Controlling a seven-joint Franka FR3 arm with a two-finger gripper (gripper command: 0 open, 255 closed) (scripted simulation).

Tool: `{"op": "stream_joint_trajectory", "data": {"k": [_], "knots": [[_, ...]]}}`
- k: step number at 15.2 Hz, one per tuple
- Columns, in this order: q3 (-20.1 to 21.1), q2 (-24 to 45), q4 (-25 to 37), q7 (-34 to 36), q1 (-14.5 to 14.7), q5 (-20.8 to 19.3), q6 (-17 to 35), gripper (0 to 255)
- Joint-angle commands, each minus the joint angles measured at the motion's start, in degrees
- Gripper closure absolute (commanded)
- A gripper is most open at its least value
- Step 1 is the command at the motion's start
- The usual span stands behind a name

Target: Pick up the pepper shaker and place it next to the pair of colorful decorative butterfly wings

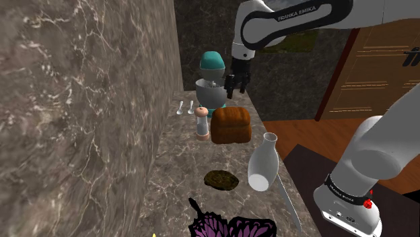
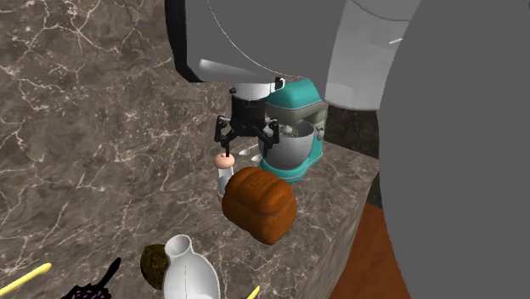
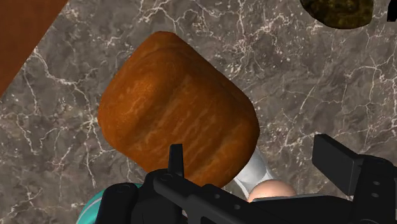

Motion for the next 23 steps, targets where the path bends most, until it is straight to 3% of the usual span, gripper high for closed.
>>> {"op": "stream_joint_trajectory", "data": {"k": [1,12,23], "knots": [[0.55,4.18,3.03,0.96,0.29,0.23,0.78,0],[2.99,28.52,23.18,6.81,2.84,-0.08,3.11,0],[3.12,30.39,19.82,6.82,3.22,-0.11,8.35,0]]}}
